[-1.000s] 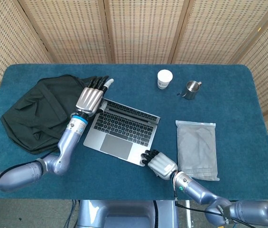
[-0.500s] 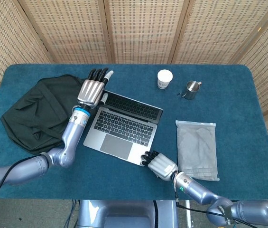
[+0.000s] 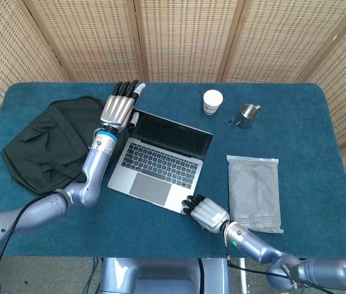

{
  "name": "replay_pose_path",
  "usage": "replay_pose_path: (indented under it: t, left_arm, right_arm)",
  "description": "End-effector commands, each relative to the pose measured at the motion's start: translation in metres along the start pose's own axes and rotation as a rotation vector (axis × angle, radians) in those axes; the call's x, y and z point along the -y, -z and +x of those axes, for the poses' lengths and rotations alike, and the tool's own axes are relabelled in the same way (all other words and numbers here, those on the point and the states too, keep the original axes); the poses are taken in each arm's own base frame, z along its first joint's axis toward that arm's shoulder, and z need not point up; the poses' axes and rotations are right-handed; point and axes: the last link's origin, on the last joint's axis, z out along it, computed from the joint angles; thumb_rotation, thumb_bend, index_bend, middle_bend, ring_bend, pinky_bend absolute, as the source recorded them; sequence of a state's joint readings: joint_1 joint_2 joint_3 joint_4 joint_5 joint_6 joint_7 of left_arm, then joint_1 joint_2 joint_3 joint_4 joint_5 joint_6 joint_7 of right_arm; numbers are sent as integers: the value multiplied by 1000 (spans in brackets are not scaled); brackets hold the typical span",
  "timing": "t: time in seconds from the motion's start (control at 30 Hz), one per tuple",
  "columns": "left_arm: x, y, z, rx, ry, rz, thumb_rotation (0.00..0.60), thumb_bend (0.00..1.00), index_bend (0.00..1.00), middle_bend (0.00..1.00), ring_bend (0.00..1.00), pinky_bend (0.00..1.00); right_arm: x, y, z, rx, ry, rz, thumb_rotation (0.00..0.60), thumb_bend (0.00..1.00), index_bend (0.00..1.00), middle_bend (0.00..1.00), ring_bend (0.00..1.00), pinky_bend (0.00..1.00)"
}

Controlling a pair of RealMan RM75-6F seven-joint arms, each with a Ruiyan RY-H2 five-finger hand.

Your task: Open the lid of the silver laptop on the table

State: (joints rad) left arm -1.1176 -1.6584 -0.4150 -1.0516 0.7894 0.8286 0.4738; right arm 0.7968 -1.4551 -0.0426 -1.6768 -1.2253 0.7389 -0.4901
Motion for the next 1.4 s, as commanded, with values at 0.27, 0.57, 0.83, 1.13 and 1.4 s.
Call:
replay_pose_path:
  t: [0.27, 0.57, 0.83, 1.13, 1.4]
  left_arm:
    - [-2, 2, 4, -17, -4, -33, 600, 528, 0, 0, 0, 0]
    - [6, 27, 26, -68, 41, -54, 600, 529, 0, 0, 0, 0]
    - [48, 68, 72, -174, 98, -2, 600, 539, 0, 0, 0, 0]
    - [119, 148, 102, -253, 143, 93, 600, 453, 0, 0, 0, 0]
    - [179, 264, 52, -105, 228, 320, 600, 177, 0, 0, 0, 0]
  right_arm:
    - [1, 0, 6, -16, 1, -3, 600, 1000, 168, 164, 0, 151]
    - [0, 11, 29, -102, -6, -23, 600, 1000, 169, 164, 0, 151]
    - [-41, 49, 60, -244, -44, -161, 600, 1000, 169, 163, 0, 151]
    - [-112, 119, 45, -383, -97, -364, 600, 758, 169, 143, 0, 151]
    - [-153, 188, 18, -615, -202, -596, 600, 30, 142, 21, 0, 59]
